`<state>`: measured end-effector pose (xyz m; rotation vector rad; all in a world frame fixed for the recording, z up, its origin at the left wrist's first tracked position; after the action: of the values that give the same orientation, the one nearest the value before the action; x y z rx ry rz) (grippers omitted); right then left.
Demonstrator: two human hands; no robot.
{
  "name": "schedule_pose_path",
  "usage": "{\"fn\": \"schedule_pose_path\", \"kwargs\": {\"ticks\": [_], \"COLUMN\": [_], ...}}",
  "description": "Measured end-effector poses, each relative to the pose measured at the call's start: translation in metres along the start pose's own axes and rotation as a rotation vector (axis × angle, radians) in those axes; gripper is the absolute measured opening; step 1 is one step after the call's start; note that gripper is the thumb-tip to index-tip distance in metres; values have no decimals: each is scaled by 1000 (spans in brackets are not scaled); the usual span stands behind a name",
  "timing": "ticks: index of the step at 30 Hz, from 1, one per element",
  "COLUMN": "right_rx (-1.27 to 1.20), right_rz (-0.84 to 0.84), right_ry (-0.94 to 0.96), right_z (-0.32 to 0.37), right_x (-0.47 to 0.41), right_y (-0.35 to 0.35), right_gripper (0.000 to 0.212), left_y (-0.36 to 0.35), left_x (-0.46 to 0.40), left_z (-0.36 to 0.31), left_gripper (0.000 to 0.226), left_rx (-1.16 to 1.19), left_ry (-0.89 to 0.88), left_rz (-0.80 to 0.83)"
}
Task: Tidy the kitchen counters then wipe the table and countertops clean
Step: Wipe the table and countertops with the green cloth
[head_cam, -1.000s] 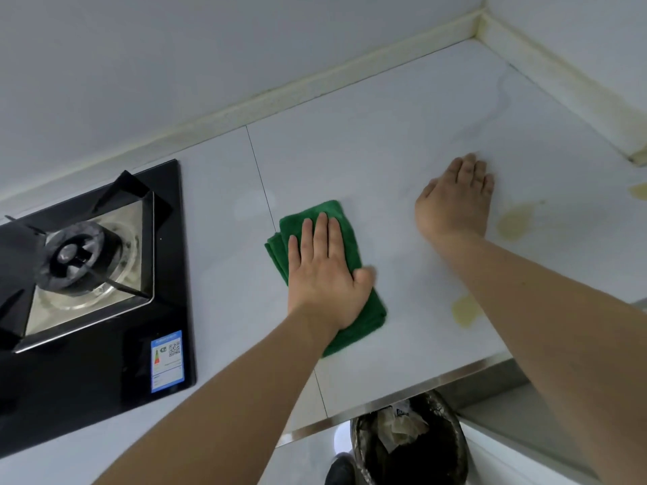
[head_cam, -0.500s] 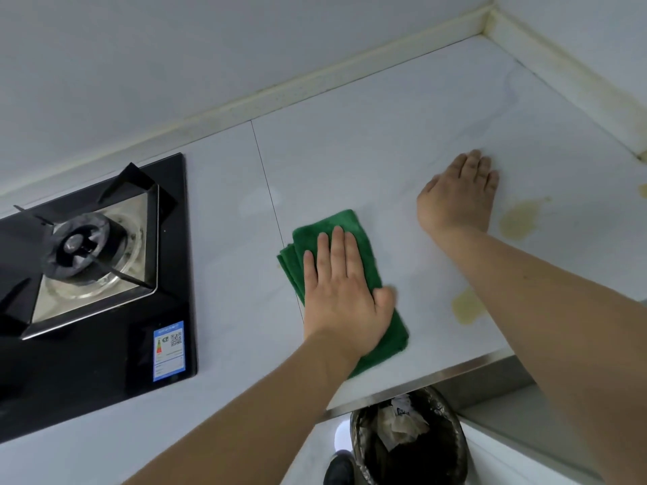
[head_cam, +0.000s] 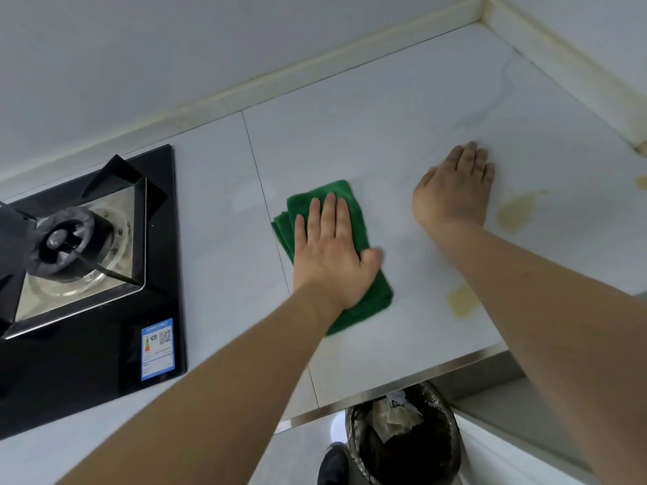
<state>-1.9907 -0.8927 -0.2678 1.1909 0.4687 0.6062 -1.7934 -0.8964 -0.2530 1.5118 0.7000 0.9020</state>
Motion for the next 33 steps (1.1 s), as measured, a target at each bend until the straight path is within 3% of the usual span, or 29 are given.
{"fn": "schedule_pose_path", "kwargs": {"ticks": [9, 19, 30, 33], "right_rx": [19, -28, -7, -121], "right_rz": [10, 21, 28, 1], "right_ry": [-10, -19, -32, -13], "right_z": [1, 3, 1, 1], "right_x": [-1, 3, -3, -2], "right_y": [0, 6, 0, 3], "right_gripper": [61, 60, 59, 55], "left_y": [0, -8, -1, -4], "left_x": [-19, 74, -38, -40], "left_z": [-2, -48, -12, -12], "left_gripper": [81, 84, 83, 83], "left_rx": [-4, 87, 36, 25], "left_ry": [34, 15, 104, 100], "left_rz": [-13, 11, -35, -40]}}
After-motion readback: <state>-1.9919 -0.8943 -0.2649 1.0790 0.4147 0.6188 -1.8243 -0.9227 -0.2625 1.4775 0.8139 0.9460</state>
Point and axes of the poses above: each hand's wrist, its own x-axis away from the middle knuckle, its own y-axis out of the back of the hand, z = x × y, the point moved 3 cm from there along -x, towards the middle knuckle, and after that the axes turned 5 degrees about -x, right-handed, at the moved point
